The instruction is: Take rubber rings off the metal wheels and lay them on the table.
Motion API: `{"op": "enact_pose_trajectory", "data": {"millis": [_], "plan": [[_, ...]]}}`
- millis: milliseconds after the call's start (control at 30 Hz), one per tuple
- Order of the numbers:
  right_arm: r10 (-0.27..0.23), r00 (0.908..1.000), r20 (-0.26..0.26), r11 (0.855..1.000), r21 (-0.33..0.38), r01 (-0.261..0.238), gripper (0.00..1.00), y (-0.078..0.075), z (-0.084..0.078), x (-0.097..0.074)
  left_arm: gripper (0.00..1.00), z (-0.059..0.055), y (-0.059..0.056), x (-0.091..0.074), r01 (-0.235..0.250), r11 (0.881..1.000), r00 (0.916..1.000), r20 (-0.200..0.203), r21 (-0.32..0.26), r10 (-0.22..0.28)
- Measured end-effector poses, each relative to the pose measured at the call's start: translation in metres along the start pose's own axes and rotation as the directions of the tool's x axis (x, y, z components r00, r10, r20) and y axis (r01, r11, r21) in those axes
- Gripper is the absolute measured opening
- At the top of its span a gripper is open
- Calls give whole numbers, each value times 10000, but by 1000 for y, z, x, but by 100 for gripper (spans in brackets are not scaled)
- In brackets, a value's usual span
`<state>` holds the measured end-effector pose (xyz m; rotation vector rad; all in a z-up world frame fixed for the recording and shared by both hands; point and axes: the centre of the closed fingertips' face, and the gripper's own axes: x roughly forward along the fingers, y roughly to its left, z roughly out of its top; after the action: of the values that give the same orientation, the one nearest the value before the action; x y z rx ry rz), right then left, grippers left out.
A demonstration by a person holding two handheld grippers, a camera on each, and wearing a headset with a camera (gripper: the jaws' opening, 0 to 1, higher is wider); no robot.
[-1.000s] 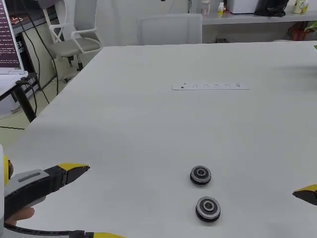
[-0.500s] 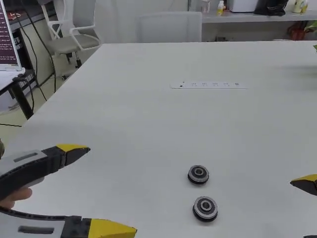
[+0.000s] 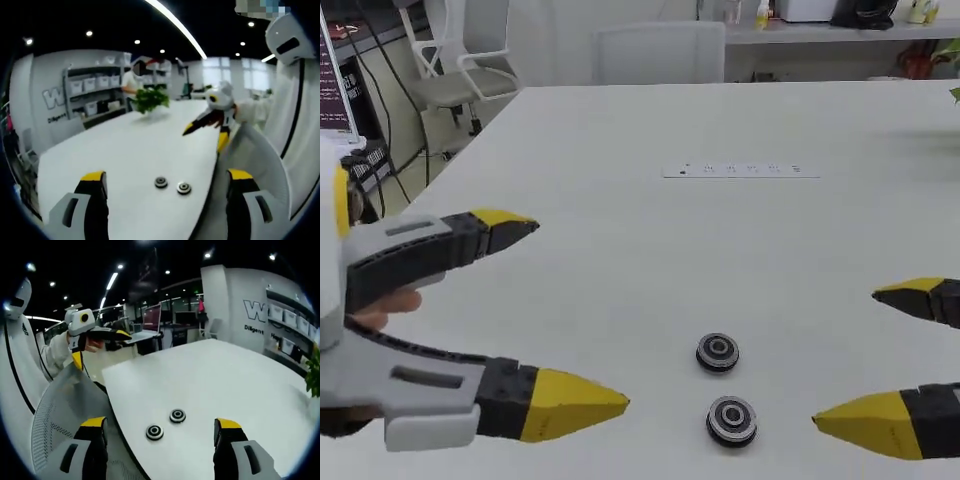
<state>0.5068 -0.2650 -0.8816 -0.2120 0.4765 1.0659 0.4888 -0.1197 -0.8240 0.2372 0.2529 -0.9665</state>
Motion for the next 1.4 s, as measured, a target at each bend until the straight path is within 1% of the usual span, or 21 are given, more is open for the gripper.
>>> {"op": "enact_pose_trajectory", "data": {"millis": [133, 167, 200, 233, 267, 400, 433, 567, 667, 733, 833, 900, 933, 1067, 1100, 1133, 1167, 1300, 1333, 1367, 1400], "plan": [[201, 9995, 225, 9991, -370, -192, 85, 1, 17, 6, 100, 12, 3, 14, 343, 9982, 9994, 54, 489, -346], [186, 9995, 258, 9984, -541, -172, 84, 0, 21, 8, 100, 15, 3, 17, 439, 9973, 9990, 70, 595, -443], [163, 9994, 297, 9945, -1043, -131, 82, -2, 27, 10, 100, 20, 4, 23, 568, 9959, 9982, 133, 702, -579], [189, 9994, 299, 9914, -1297, -148, 80, -2, 30, 12, 100, 23, 4, 27, 663, 9948, 9976, 156, 774, -677], [252, 9992, 326, 9908, -1338, -206, 78, -2, 34, 15, 99, 28, 4, 33, 800, 9924, 9964, 194, 931, -822], [333, 9983, 486, 9867, -1607, -251, 75, -6, 48, 25, 98, 44, 6, 50, 1095, 9857, 9912, 601, 1279, -1179], [331, 9982, 492, 9859, -1657, -245, 73, -8, 50, 30, 96, 45, 8, 55, 1137, 9852, 9895, 744, 1281, -1238], [613, 9972, 434, 9825, -1789, -526, 69, -7, 48, 44, 94, 40, 15, 72, 1232, 9882, 9878, 848, 910, -1309], [933, 9948, 408, 9838, -1573, -858, 69, -4, 40, 55, 93, 28, 15, 85, 1360, 9878, 9860, 866, 764, -1425], [1090, 9931, 429, 9842, -1449, -1018, 69, -3, 33, 59, 93, 19, 11, 90, 1532, 9847, 9840, 794, 825, -1597], [1414, 9894, 330, 9834, -1195, -1366, 69, 0, 21, 65, 89, 7, 6, 98, 1747, 9807, 9780, 997, 876, -1831], [1523, 9880, 241, 9830, -1071, -1490, 70, 0, 14, 68, 88, -2, 1, 102, 2081, 9775, 9728, 969, 335, -2104], [1567, 9875, 180, 9831, -991, -1542, 70, 0, 10, 69, 87, -9, -1, 105, 2181, 9759, 9721, 869, 68, -2179], [1767, 9841, 164, 9819, -719, -1751, 67, 1, -2, 73, 85, -26, -6, 112, 2255, 9742, 9705, 884, -38, -2243], [1768, 9842, 25, 9826, -581, -1764, 65, 1, -9, 74, 83, -32, -7, 113, 2278, 9736, 9704, 852, -103, -2262], [1807, 9835, -43, 9821, -536, -1807, 63, 1, -13, 75, 82, -36, -8, 115, 2276, 9737, 9714, 735, -141, -2260], [1862, 9823, -189, 9810, -518, -1869, 62, 2, -19, 75, 81, -42, -9, 116, 2349, 9720, 9710, 478, -47, -2344], [1934, 9795, -567, 9800, -371, -1957, 57, 1, -37, 79, 77, -56, -13, 121, 2356, 9718, 9717, 181, -98, -2354], [1944, 9785, -684, 9801, -272, -1967, 55, 0, -41, 80, 75, -64, -15, 123, 2408, 9705, 9706, -59, -85, -2408], [1996, 9746, -1020, 9798, 129, -1993, 52, 1, -49, 80, 74, -72, -20, 125, 2595, 9657, 9651, -343, -30, -2595], [2116, 9705, -1151, 9773, 274, -2099, 50, 4, -51, 80, 73, -75, -22, 125, 2674, 9636, 9626, -438, -27, -2672]]}}
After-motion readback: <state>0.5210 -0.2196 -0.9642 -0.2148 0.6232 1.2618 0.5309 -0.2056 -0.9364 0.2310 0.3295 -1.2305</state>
